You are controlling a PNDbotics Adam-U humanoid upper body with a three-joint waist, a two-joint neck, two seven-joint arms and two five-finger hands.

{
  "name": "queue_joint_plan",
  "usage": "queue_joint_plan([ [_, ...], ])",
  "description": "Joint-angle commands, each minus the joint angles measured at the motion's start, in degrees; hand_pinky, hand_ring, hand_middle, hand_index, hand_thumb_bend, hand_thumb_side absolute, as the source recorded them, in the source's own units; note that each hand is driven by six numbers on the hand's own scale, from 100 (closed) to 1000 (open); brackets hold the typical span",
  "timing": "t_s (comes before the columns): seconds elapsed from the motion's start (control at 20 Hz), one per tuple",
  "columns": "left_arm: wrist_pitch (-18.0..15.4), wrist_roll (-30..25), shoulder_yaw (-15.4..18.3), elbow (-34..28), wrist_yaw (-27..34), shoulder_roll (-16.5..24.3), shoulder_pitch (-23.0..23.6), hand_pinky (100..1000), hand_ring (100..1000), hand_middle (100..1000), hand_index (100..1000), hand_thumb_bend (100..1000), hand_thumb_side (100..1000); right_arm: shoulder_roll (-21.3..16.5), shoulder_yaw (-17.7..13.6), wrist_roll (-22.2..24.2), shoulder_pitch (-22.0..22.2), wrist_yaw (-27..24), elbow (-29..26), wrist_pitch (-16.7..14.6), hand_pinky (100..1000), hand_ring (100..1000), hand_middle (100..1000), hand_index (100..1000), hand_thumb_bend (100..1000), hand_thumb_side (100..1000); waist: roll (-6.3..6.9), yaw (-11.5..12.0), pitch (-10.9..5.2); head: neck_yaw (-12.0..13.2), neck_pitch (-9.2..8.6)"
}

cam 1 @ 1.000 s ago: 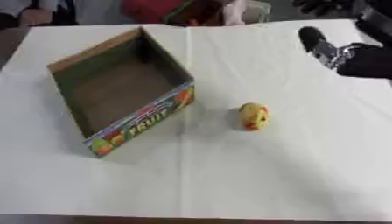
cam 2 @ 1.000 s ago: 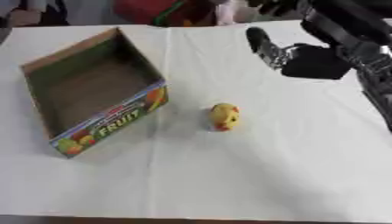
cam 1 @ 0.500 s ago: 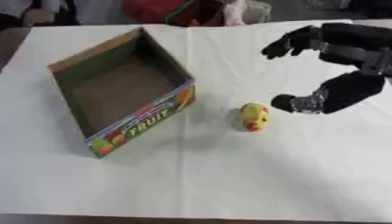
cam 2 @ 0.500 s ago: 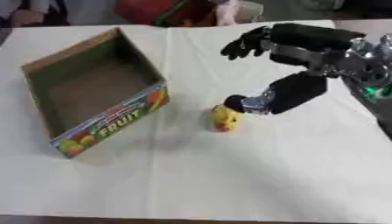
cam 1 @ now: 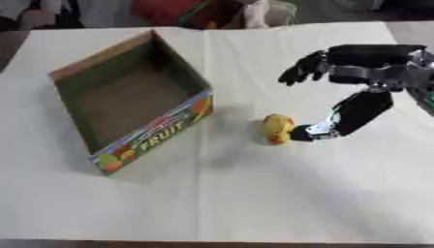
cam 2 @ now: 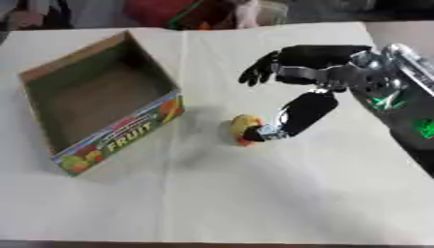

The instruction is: Pick up objects on the table and place them in the box.

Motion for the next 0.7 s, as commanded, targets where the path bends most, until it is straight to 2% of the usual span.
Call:
queue_joint_plan([
  [0.05,-0.01,-0.38,-0.1,-1.1,0.15,0.64,-0.2,407,493,445,571,100,832,0.78,1.03,-1.27,-1.78,3.76,3.66,-0.72,794,849,796,1000,548,661,0.1,0.16,-0.96,-0.3,-0.55],
  [0.35,0.0,-0.57,-0.16,-1.1,0.26,0.46,-0.14,407,494,445,571,100,832,3.98,3.12,-4.43,-3.32,9.11,11.83,-3.23,785,827,772,983,555,646,0.25,0.33,-0.8,-0.4,-0.51],
  [0.7,-0.03,-0.71,-0.18,-1.1,0.35,0.35,-0.21,408,495,445,570,100,832,4.68,4.26,-5.15,-2.86,7.41,11.59,-5.2,768,804,685,872,543,596,0.25,0.45,-0.63,-0.35,-0.4],
])
